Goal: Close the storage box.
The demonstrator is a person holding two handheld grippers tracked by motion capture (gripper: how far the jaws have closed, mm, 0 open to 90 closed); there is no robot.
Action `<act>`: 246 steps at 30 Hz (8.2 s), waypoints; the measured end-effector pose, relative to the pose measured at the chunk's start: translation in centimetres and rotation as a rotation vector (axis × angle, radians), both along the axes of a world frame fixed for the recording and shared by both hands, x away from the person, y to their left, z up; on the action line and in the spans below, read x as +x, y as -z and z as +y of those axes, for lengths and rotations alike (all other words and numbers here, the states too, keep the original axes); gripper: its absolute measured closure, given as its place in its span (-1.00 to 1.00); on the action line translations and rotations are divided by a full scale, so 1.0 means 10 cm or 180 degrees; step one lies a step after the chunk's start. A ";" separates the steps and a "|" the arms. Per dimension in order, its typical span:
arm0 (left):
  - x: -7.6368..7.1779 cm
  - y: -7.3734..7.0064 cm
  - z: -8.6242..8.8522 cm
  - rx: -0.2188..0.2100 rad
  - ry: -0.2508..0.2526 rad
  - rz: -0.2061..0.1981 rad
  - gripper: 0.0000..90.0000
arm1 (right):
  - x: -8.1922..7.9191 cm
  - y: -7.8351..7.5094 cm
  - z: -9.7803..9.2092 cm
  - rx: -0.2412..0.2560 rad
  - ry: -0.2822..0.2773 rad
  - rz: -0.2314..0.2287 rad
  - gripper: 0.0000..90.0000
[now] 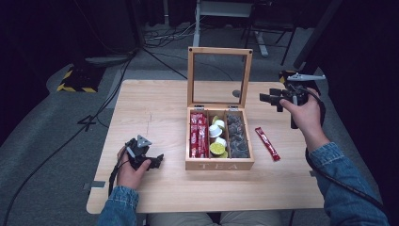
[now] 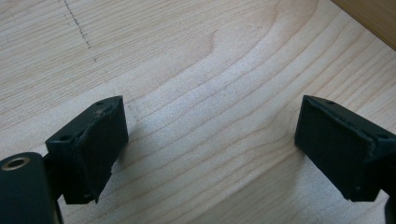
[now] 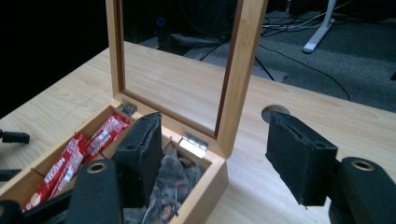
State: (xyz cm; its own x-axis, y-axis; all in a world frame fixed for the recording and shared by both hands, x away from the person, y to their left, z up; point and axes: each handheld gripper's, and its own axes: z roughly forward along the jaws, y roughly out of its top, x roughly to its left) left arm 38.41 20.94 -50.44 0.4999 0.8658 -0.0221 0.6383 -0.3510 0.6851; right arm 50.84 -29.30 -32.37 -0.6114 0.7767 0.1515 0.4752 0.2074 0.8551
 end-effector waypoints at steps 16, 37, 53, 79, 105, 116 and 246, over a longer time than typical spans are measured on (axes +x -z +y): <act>-0.01 0.00 0.00 0.0016 -0.0011 0.0003 -0.78 | 0.48 -0.24 0.22 0.0011 -0.0018 -0.0176 -0.18; -0.02 0.00 -0.01 -0.0021 -0.0048 0.0011 -0.78 | 1.15 -0.19 0.39 -0.0033 0.0018 -0.0186 -0.16; -0.02 0.00 0.00 -0.0006 -0.0030 0.0015 -0.78 | 1.30 -0.10 0.53 -0.0013 -0.0049 -0.0145 -0.11; -0.02 0.00 0.00 -0.0006 -0.0032 0.0015 -0.78 | 0.82 -0.27 0.49 0.0077 -0.0277 -0.0299 -0.01; -0.01 0.00 0.00 0.0000 -0.0025 0.0007 -0.78 | 0.04 -0.41 0.43 -0.0184 -0.0622 -0.0355 0.04; -0.01 0.00 0.00 -0.0002 -0.0024 0.0007 -0.78 | -0.15 -0.36 0.45 -0.0373 -0.0698 -0.0358 -0.06; 0.00 0.00 0.00 0.0003 -0.0066 0.0005 -0.78 | -1.01 0.61 -0.34 -0.0825 -0.0405 -0.0095 -0.44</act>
State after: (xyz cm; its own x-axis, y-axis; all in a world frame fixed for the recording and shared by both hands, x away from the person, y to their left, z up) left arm 38.43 20.98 -50.43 0.4818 0.8760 -0.0222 0.6465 -0.3383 0.6839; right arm 40.72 -32.71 -38.45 -0.7077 0.7039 -0.0616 0.4067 0.4771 0.7791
